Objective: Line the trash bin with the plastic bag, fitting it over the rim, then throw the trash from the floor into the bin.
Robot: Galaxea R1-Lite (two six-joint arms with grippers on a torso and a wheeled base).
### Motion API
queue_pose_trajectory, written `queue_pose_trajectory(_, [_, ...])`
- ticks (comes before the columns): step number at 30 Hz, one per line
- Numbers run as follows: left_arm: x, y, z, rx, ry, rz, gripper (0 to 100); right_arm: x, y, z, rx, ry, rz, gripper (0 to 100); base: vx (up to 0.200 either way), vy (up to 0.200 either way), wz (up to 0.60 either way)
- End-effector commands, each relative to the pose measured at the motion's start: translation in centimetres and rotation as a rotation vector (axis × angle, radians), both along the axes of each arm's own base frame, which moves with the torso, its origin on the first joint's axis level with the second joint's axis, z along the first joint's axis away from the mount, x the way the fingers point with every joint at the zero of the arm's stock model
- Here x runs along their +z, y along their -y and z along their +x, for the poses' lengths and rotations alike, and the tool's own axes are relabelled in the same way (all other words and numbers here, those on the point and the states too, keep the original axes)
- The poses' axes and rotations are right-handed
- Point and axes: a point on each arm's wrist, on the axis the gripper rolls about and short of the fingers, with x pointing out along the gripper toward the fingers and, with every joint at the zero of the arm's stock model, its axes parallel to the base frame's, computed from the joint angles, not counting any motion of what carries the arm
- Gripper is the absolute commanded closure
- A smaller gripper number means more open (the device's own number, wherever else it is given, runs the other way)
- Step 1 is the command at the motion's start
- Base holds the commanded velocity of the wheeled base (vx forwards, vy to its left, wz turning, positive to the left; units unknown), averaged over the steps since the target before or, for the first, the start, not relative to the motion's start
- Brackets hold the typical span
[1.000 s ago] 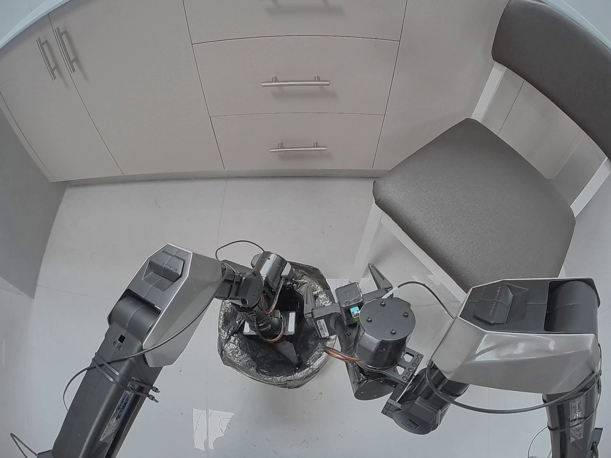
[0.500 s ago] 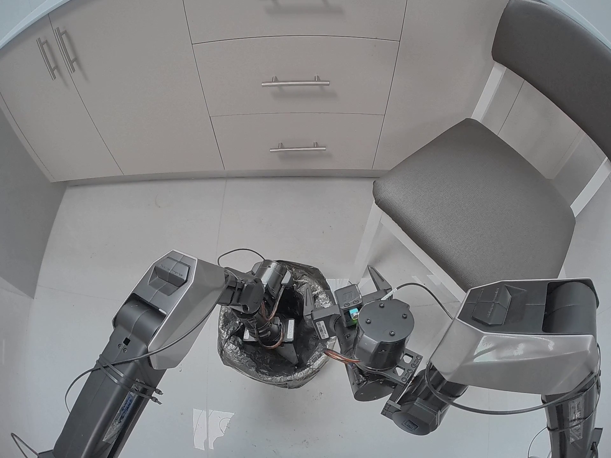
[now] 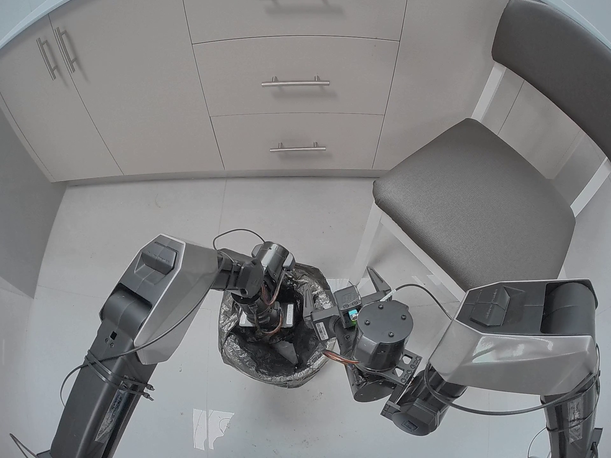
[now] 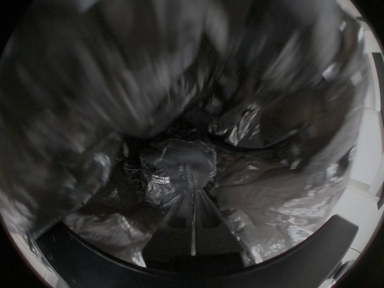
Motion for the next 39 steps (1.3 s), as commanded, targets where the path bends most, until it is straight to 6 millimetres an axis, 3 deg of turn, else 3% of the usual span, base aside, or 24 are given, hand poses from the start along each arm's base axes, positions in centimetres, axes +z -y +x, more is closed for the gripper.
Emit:
queue_pose_trajectory(1, [5.4,0.3,-0.4,0.002,0.070,-0.034,100,0.5,0.1,0.1,0.002,0.016,0.020,0,0.000,0.000,0.00])
queue_pose_trajectory(4, [8.7,0.7,-1.4,-0.016,0.092,-0.044,100,0.7,0.6,0.5,-0.014,0.021,0.024,0,0.000,0.000,0.00])
queue_pose_trajectory(5, [8.7,0.7,-1.4,-0.016,0.092,-0.044,100,0.7,0.6,0.5,-0.014,0.021,0.024,0,0.000,0.000,0.00])
queue_pose_trajectory(6, [11.0,0.9,-2.3,-0.028,0.102,-0.049,100,1.1,0.7,0.6,-0.020,0.027,0.030,0,0.000,0.000,0.00])
queue_pose_trajectory(11, [15.9,1.0,-4.6,-0.058,0.127,-0.060,100,1.5,1.5,1.3,-0.044,0.034,0.035,0,0.000,0.000,0.00])
queue_pose_trajectory(16, [18.8,0.7,-5.7,-0.066,0.163,-0.081,100,1.4,2.4,2.0,-0.075,0.030,0.028,0,0.000,0.000,0.00])
queue_pose_trajectory(20, [22.3,0.0,-7.9,-0.068,0.181,-0.065,100,1.1,5.0,2.2,-0.129,-0.005,0.000,0,0.000,0.000,0.00])
queue_pose_trajectory(24, [24.4,-0.4,-10.0,-0.084,0.173,-0.043,100,2.0,7.3,1.0,-0.158,-0.031,-0.011,0,0.000,0.000,0.00])
queue_pose_trajectory(29, [29.2,-2.4,-14.4,-0.101,0.174,-0.021,100,8.8,11.1,-2.3,-0.189,0.069,0.088,0,0.000,0.000,0.00])
queue_pose_trajectory(30, [29.2,-2.4,-14.4,-0.101,0.174,-0.021,100,8.8,11.1,-2.3,-0.189,0.069,0.088,0,0.000,0.000,0.00])
queue_pose_trajectory(31, [30.6,-3.3,-15.6,-0.098,0.182,-0.024,100,10.2,12.1,-3.5,-0.201,0.091,0.102,0,0.000,0.000,0.00])
queue_pose_trajectory(36, [35.3,-6.9,-20.9,-0.105,0.214,-0.036,100,13.3,15.9,-8.1,-0.243,0.149,0.095,0,0.000,0.000,0.00])
queue_pose_trajectory(37, [35.3,-6.9,-20.9,-0.105,0.214,-0.036,100,13.3,15.9,-8.1,-0.243,0.149,0.095,0,0.000,0.000,0.00])
queue_pose_trajectory(39, [37.8,-10.2,-25.7,-0.121,0.205,-0.014,100,15.1,18.7,-11.2,-0.261,0.207,0.117,0,0.000,0.000,0.00])
